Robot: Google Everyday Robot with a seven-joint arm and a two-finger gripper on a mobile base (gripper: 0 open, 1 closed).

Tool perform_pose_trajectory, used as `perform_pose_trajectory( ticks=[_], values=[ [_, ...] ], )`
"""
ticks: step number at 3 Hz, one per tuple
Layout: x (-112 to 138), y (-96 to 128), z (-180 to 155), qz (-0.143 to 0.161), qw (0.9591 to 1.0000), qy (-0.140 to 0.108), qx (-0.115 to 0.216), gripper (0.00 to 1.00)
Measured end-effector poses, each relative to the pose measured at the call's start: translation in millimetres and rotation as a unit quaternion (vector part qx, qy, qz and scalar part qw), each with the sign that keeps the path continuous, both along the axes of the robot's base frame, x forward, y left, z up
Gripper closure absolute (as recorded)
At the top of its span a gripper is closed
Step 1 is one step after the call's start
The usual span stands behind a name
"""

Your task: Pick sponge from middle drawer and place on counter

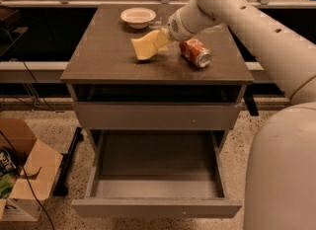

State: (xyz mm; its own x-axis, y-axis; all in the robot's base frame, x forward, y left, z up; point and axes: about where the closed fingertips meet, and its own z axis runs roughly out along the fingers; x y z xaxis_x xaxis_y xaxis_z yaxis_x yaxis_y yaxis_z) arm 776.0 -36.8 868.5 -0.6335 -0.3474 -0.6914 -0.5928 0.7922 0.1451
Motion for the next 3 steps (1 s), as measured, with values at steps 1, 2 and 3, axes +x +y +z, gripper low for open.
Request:
perform_pose_trajectory(
  ticks=[1,2,3],
  values=[
    [-6.6,5.6,3.2,0.014,0.9998,-0.012,-0.007,0.36],
    [-9.0,9.7,-1.0,0.018,0.9997,-0.01,-0.009,0.12],
    [-9.0,11.4,-3.1,0.02,0.9997,-0.009,-0.009,0.0]
  ],
)
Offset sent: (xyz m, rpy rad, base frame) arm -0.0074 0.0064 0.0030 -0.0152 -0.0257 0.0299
